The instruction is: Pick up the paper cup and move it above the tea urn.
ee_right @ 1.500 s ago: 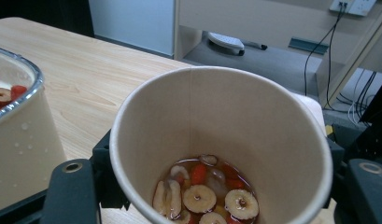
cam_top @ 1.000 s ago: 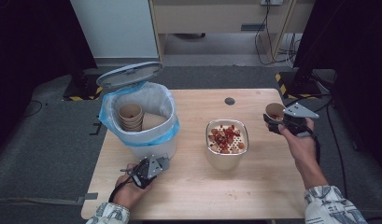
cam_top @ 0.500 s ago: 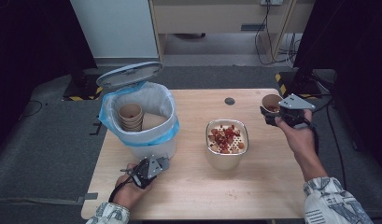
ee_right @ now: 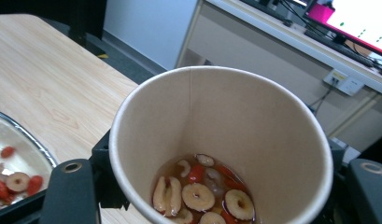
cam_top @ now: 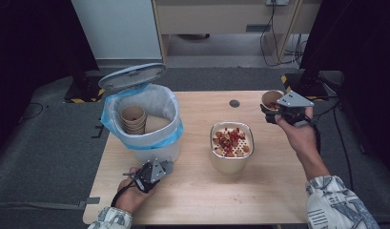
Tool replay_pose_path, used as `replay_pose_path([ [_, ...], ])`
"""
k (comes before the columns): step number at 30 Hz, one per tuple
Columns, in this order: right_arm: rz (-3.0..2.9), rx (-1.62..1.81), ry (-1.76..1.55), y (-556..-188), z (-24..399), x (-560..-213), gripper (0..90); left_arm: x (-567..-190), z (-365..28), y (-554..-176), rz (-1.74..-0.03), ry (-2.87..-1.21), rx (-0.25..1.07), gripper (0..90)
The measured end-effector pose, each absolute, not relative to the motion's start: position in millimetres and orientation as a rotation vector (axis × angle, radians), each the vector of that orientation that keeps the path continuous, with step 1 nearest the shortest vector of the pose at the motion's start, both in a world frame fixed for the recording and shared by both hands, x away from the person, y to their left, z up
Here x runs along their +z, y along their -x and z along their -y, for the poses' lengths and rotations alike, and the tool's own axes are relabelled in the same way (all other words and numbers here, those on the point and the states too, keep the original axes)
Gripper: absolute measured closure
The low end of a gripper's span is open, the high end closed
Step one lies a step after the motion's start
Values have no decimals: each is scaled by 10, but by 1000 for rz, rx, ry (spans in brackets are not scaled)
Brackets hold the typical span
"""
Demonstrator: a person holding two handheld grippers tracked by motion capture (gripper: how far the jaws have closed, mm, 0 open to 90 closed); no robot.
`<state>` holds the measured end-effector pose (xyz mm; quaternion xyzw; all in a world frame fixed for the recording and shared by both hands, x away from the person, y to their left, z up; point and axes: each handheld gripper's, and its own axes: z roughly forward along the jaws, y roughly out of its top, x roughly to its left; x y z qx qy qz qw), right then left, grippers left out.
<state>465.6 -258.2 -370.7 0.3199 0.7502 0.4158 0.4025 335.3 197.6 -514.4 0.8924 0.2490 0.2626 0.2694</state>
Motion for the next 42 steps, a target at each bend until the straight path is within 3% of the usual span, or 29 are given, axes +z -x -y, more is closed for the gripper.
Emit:
replay_pose_path([
  [42,-1898,1053,-590,-4766,2359,-3315,283,-5144,-1981,-3356,-670,-2404,707,896],
])
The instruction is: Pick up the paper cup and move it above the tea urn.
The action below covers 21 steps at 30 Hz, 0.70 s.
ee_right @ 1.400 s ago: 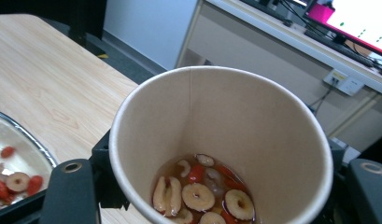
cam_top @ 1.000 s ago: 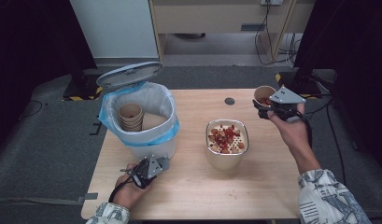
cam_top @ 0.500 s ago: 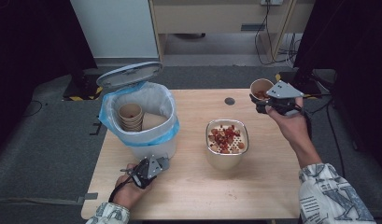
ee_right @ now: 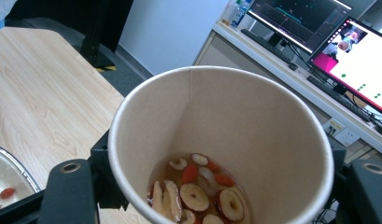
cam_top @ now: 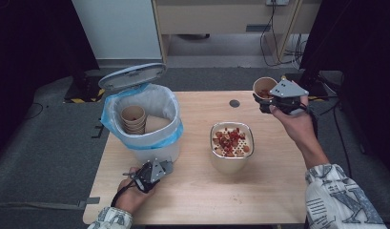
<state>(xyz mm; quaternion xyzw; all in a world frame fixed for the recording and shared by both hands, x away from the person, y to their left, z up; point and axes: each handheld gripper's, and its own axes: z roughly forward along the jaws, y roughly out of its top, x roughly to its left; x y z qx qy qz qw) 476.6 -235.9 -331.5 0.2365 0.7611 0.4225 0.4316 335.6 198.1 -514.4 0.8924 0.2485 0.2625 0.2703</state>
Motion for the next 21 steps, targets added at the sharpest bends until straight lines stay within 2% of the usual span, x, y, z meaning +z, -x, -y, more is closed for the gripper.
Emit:
replay_pose_path([
  [21,-1915,1019,-518,-4796,2225,-3251,283,-5145,-1980,-3355,-673,-2401,707,896],
])
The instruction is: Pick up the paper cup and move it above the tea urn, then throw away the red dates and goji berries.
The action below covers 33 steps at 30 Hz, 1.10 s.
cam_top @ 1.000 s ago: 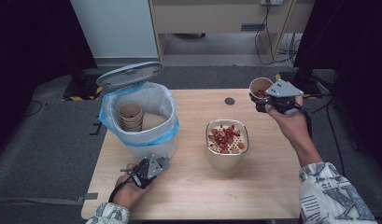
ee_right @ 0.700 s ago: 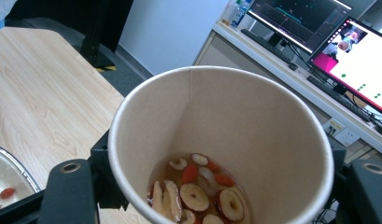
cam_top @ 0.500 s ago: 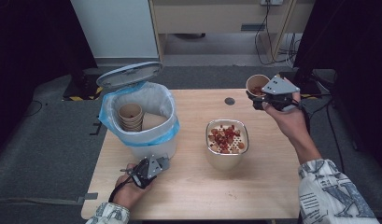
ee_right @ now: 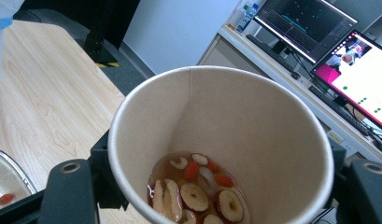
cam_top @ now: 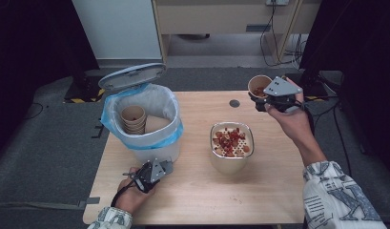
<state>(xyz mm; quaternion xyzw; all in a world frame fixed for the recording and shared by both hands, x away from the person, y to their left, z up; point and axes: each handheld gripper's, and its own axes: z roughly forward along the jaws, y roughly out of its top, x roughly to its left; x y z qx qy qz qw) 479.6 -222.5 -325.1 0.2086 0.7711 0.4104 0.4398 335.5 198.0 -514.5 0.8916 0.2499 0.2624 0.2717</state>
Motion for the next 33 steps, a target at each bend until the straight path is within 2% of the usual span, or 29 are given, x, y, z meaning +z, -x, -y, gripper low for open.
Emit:
replay_pose_path([
  [18,-1907,994,-427,-4799,2172,-3222,282,-5146,-1978,-3355,-673,-2400,707,896],
  [23,-1920,1016,-354,-4756,2042,-3232,281,-5146,-1977,-3354,-673,-2400,708,896],
  [33,-1917,1005,-329,-4717,2092,-3236,280,-5144,-1979,-3355,-671,-2403,708,896],
])
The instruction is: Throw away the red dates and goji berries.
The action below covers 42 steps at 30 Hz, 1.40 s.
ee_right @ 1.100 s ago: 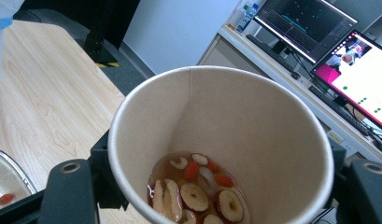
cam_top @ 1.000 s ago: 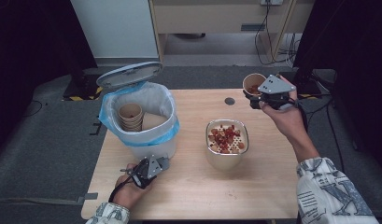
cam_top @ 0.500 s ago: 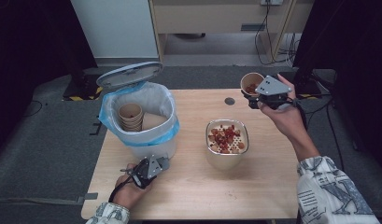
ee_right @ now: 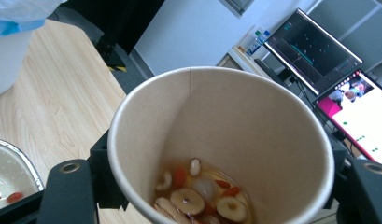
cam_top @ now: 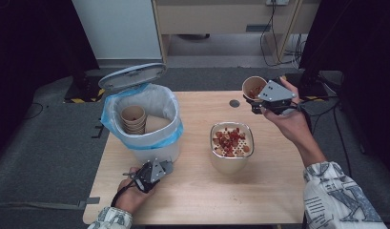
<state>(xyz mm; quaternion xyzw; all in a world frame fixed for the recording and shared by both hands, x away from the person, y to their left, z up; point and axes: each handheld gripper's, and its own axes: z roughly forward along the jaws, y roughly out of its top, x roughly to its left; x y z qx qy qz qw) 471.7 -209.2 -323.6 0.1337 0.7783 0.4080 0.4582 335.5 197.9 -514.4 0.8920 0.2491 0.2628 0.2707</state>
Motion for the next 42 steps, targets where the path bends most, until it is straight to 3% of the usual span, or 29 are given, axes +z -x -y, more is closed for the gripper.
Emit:
replay_pose_path([
  [42,-1941,837,-91,-4461,2036,-3323,277,-5142,-1978,-3356,-675,-2405,706,896],
])
